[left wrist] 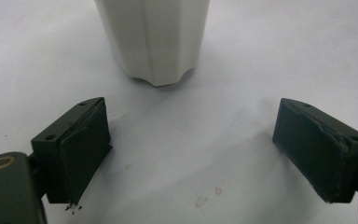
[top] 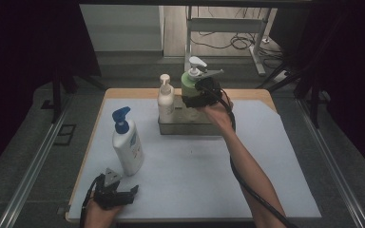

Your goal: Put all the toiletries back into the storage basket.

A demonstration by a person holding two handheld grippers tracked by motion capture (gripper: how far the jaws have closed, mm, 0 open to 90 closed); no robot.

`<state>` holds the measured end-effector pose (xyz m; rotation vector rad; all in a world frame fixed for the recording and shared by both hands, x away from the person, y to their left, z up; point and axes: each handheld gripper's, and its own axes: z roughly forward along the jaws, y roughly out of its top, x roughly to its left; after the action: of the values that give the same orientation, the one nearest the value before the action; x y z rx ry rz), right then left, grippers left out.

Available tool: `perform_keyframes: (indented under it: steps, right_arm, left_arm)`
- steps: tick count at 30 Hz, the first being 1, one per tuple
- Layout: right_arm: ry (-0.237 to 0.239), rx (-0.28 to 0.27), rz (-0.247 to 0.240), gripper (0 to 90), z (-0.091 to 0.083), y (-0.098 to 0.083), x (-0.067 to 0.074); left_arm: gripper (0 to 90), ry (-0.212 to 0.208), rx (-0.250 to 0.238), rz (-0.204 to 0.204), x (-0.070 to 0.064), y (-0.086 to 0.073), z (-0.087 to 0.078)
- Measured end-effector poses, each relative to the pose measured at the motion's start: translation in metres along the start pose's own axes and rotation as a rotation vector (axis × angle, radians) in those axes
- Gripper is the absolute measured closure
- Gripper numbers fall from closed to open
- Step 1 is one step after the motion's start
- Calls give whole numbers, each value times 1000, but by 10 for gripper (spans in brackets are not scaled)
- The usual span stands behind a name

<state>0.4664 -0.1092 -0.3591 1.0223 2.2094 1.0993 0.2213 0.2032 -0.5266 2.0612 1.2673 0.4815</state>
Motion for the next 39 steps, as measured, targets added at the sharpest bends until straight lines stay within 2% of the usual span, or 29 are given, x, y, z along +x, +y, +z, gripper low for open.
perform_keyframes:
  steps: [13, 39]
  right_arm:
    - [12, 21, -10, 124, 13, -11, 5]
    - [37, 84, 4, 126, 30, -37, 1]
  left_arm:
    - [106, 1, 0, 0, 0, 0, 0]
    - [106, 1, 1, 1, 0, 0, 0]
